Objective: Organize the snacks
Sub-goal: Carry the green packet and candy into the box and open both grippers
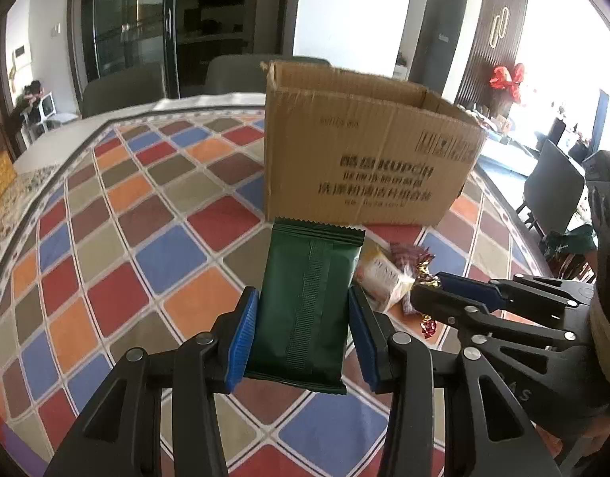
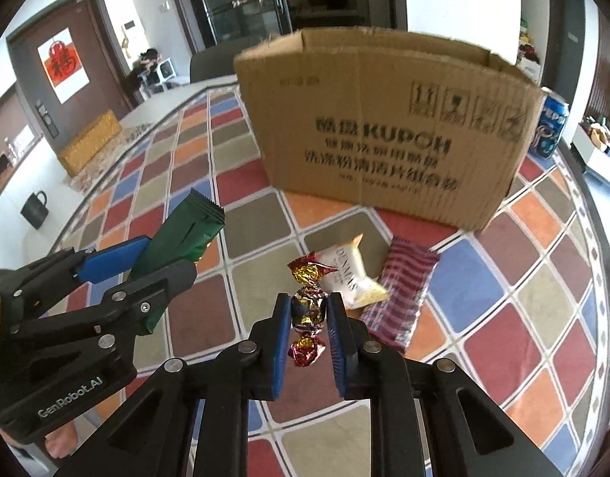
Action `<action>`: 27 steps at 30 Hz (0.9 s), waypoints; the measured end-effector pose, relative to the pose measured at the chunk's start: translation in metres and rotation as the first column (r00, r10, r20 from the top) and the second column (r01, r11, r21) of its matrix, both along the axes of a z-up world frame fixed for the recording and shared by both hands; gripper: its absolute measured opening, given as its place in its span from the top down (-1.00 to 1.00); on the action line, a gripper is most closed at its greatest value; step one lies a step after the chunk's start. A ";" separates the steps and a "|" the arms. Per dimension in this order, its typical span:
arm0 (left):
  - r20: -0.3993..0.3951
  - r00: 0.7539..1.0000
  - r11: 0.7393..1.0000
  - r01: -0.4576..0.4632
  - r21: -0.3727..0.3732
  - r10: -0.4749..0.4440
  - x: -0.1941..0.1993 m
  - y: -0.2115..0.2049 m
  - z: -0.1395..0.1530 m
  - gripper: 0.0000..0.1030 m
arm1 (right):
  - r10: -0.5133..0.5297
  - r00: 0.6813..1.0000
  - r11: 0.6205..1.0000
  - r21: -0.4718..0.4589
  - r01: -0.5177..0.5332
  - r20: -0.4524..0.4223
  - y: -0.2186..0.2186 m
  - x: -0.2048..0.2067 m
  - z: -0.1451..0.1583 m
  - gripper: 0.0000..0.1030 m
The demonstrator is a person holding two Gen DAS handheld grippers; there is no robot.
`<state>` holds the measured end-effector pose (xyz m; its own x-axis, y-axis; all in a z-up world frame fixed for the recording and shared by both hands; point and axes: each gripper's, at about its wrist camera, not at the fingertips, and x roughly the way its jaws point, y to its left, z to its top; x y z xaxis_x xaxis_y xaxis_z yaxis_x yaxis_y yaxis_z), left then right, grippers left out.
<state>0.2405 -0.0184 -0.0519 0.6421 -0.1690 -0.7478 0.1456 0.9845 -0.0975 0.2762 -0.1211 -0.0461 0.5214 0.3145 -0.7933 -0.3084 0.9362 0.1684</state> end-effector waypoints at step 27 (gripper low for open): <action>0.239 0.969 0.998 0.049 0.035 -0.056 0.048 -0.031 0.098 0.13 | -0.142 0.959 0.988 0.091 0.123 0.245 -0.047 0.029 0.103 0.62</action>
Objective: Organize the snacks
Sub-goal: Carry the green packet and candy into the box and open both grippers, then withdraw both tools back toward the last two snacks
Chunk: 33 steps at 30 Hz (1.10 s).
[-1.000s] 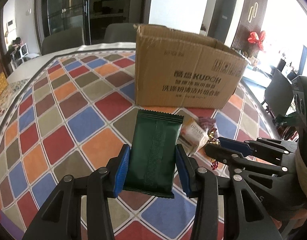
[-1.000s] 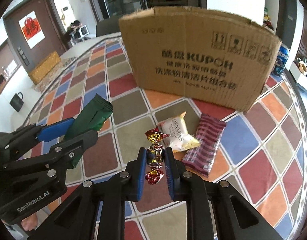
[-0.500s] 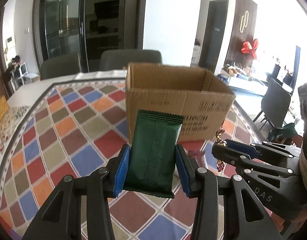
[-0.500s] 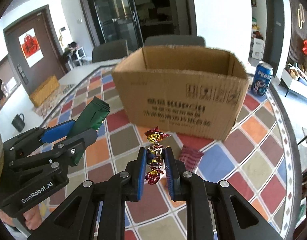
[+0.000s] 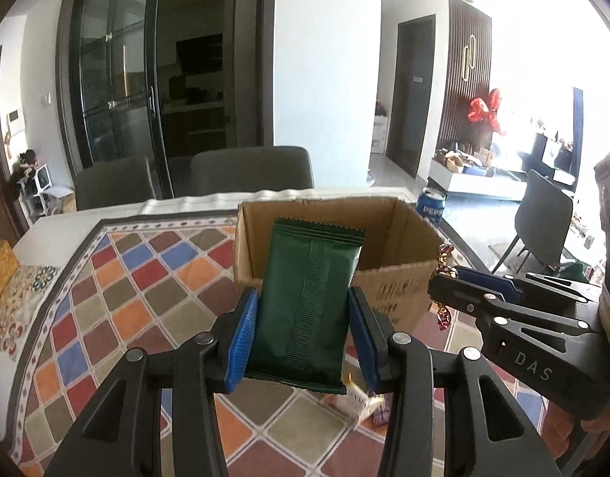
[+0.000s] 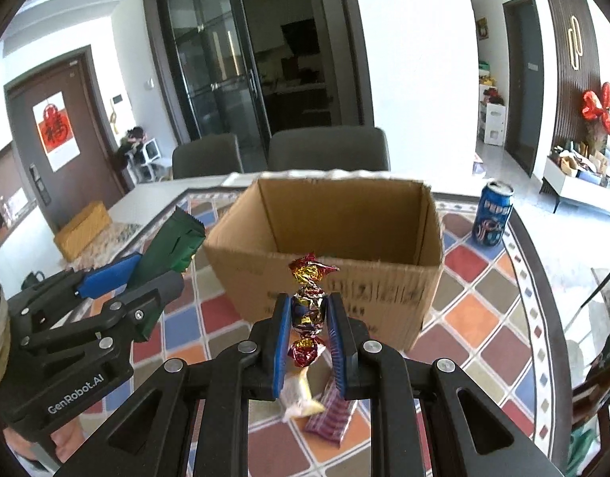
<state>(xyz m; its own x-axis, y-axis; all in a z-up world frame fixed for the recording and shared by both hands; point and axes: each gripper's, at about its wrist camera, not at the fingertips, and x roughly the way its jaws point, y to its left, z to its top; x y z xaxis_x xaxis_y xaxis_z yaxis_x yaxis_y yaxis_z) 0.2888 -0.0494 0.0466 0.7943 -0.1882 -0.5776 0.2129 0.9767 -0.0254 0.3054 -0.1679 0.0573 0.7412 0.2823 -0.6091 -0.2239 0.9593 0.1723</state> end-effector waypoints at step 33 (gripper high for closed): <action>-0.073 0.997 0.996 -0.018 0.082 0.024 0.110 -0.021 -0.014 -0.32 | -0.073 0.997 0.997 -0.041 0.072 -0.023 -0.013 0.102 0.007 0.20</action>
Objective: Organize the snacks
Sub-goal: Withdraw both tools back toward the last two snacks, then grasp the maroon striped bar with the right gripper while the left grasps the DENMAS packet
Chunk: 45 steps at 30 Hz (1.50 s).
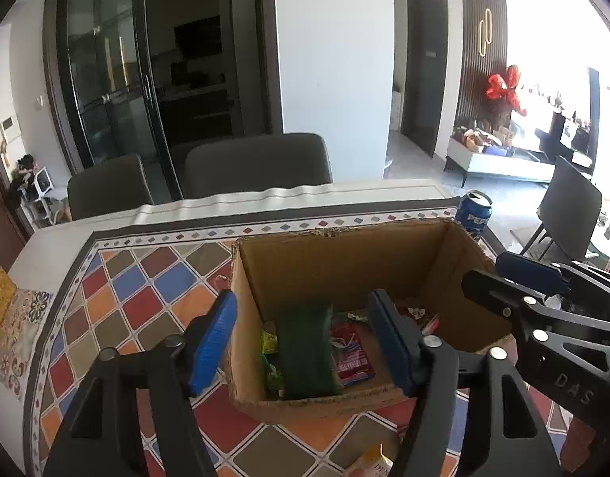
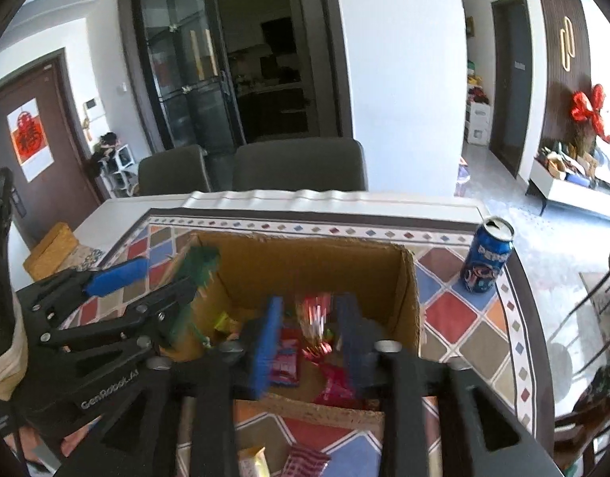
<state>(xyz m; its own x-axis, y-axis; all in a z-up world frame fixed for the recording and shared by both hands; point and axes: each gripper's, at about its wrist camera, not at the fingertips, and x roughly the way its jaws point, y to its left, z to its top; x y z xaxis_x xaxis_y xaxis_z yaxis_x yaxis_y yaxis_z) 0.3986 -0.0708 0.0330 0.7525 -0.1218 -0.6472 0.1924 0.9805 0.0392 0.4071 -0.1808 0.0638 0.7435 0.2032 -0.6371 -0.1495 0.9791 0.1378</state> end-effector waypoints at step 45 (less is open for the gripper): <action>-0.466 0.885 0.994 -0.043 -0.100 -0.008 -0.064 -0.036 -0.147 -0.26 | -0.093 0.962 0.995 0.019 0.102 -0.258 -0.040 -0.100 -0.125 0.20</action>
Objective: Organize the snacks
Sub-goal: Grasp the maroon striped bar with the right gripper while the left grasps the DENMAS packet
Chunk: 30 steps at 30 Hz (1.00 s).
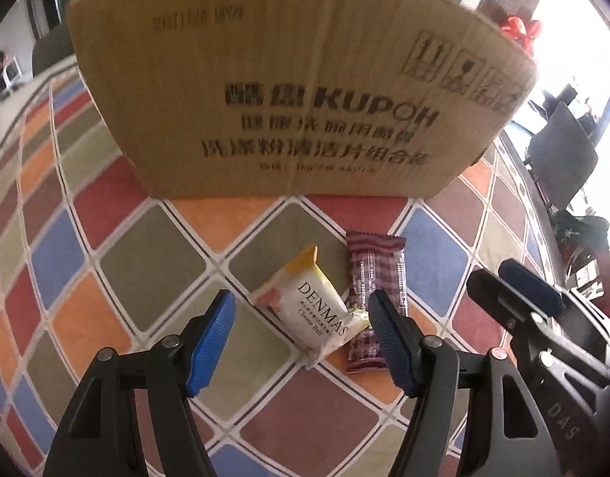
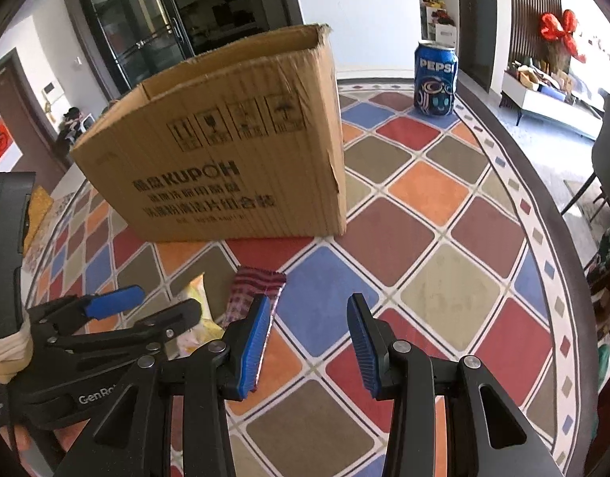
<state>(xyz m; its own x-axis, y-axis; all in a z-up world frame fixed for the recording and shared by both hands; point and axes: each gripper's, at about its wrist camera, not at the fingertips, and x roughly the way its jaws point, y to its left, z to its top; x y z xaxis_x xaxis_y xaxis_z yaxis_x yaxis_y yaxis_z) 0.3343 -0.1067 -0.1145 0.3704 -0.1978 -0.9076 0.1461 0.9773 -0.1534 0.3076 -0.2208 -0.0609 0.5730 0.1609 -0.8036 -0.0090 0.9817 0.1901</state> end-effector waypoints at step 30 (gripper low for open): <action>0.048 0.999 1.000 0.008 0.030 -0.010 -0.015 0.057 0.003 0.37 | 0.072 0.995 0.997 0.001 -0.072 -0.067 0.039 0.009 -0.023 -0.04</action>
<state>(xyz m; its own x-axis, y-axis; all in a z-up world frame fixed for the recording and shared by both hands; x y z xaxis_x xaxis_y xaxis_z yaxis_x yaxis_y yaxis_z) 0.3191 -0.0494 -0.1119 0.4124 -0.1745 -0.8941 0.1614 0.9800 -0.1168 0.3170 -0.1817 -0.0835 0.5048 0.1990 -0.8400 -0.0674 0.9792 0.1915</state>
